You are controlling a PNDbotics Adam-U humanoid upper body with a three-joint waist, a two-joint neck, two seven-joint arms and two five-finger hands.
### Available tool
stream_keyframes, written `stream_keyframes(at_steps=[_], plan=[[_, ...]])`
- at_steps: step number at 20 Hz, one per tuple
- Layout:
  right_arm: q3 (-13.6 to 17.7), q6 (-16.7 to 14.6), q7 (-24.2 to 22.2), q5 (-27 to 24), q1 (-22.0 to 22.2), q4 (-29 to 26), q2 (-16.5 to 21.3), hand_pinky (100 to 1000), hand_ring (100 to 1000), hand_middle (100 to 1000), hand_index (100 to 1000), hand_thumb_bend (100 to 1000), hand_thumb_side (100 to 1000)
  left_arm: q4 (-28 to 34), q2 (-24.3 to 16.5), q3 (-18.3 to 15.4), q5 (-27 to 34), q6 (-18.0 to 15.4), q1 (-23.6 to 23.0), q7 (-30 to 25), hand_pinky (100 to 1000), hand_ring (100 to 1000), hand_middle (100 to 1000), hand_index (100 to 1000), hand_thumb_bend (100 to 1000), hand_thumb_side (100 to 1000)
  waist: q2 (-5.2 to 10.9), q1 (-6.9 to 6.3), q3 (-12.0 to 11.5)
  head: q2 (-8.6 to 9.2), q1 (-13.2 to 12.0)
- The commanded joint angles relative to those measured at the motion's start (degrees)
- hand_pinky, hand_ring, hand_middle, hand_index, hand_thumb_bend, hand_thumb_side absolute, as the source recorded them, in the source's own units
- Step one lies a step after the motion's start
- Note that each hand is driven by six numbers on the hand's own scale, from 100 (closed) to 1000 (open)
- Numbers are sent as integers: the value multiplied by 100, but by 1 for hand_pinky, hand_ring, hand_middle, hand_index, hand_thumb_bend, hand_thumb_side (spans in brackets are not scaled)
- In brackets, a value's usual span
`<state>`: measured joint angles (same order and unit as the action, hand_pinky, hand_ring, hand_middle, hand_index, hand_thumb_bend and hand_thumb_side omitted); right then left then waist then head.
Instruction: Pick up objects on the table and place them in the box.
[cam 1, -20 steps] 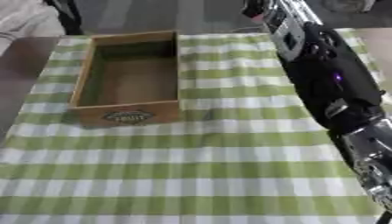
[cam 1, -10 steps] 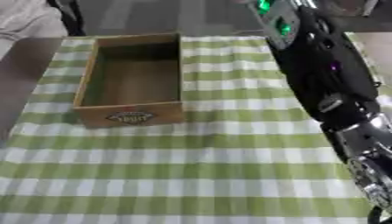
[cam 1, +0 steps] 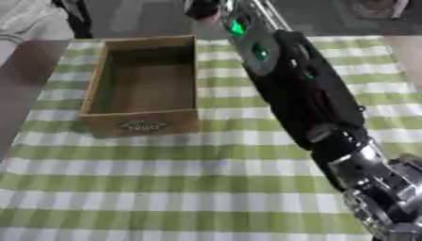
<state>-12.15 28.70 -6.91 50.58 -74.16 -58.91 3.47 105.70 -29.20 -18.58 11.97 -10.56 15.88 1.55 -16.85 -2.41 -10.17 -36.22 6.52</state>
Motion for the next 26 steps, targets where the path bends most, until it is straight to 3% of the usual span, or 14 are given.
stream_keyframes(at_steps=[1,13,15,16,17,18,19,20,21,22,24,26], plan=[[-115,-19,-57,-73,-34,-159,-165,549,632,245,267,100,100,97,-117,-7,34,9,86,-6,551,461,547,846,100,859,116,-35,-24,-37,50],[-306,-63,-35,-149,376,119,-606,552,639,265,292,100,100,98,-73,-13,31,16,105,-34,552,459,545,845,100,861,50,-34,-79,17,94],[-310,-80,7,-125,406,226,-666,563,654,305,330,100,100,99,-66,-12,31,22,106,-42,551,458,545,845,100,861,42,-30,-89,32,102],[-310,-94,25,-113,414,271,-689,592,681,380,426,100,100,99,-63,-13,31,24,105,-45,551,458,545,845,100,861,39,-29,-94,39,105],[-316,-112,33,-90,422,328,-717,592,681,380,426,100,100,99,-60,-13,30,26,104,-48,551,458,545,845,100,861,34,-27,-101,46,109],[-326,-134,28,-47,427,395,-746,631,723,452,540,100,100,98,-57,-15,30,27,103,-49,551,457,544,845,100,860,30,-27,-109,51,117],[-329,-159,18,12,429,458,-771,652,744,491,592,100,100,98,-56,-16,31,29,103,-48,551,457,543,844,100,860,26,-27,-116,53,122],[-328,-181,-1,79,430,519,-795,666,756,520,625,212,100,97,-55,-17,32,30,104,-45,551,457,543,844,100,861,23,-27,-122,52,127],[-321,-203,-27,148,429,569,-815,666,756,520,625,212,100,97,-54,-16,35,31,104,-44,551,457,543,844,100,861,21,-28,-125,51,129],[-316,-228,-69,216,429,613,-832,695,790,585,706,409,100,97,-53,-16,36,32,104,-42,551,457,542,844,100,861,18,-27,-129,52,131],[-299,-303,-197,363,417,659,-856,719,819,644,768,558,148,96,-50,-18,38,35,103,-38,551,457,542,844,100,861,17,-26,-130,50,131],[-275,-369,-293,485,399,632,-858,738,844,691,819,600,236,98,-49,-19,38,39,100,-35,552,457,542,844,100,861,18,-25,-129,44,126]])
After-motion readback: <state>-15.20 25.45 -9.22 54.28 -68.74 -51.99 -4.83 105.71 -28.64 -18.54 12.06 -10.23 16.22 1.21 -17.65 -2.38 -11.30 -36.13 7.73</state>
